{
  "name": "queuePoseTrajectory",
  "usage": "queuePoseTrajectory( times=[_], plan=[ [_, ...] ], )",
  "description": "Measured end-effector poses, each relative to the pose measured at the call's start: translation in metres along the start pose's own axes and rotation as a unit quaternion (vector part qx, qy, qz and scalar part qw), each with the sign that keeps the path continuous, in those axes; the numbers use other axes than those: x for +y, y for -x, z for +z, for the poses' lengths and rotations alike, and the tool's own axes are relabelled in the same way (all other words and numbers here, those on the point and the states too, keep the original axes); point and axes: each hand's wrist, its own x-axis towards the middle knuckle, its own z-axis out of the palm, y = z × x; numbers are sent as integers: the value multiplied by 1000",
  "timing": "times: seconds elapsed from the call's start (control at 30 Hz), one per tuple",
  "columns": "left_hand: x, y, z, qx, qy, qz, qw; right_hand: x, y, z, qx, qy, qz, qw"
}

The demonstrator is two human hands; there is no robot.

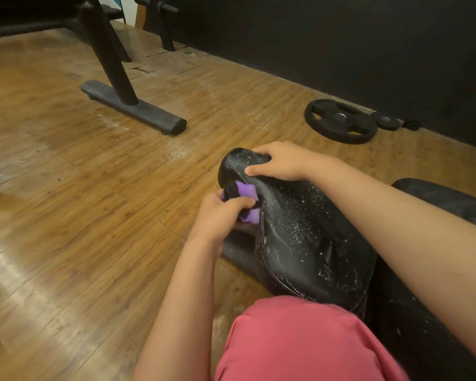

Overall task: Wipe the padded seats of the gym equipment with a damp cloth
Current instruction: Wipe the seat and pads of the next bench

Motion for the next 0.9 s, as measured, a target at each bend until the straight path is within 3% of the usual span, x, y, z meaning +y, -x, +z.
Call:
queuePoseTrajectory(
  times=[0.1, 0.23, 0.37, 0.6, 0.8, 0.9],
  plan=[
    [7, 1, 8, 6, -38, 44, 998, 0, -1, 0, 1, 8, -3, 1000],
    [-17, 1, 3, 45, 2, -2, 999, -1, -2, 1, -3, 7, 0, 1000],
    [-35, 8, -5, -9, 15, -59, 998, -4, 2, -1, -8, 6, 7, 1000],
    [-12, 9, -8, -50, -20, 8, 999, -7, 5, 0, -3, 10, 8, 1000],
    [-27, 8, -1, 35, -51, 3, 998, -9, 9, -4, -11, 4, 14, 1000],
    [-29, 15, -8, -23, -62, -15, 998, -12, 10, -4, -13, 10, 18, 1000]
  ],
)
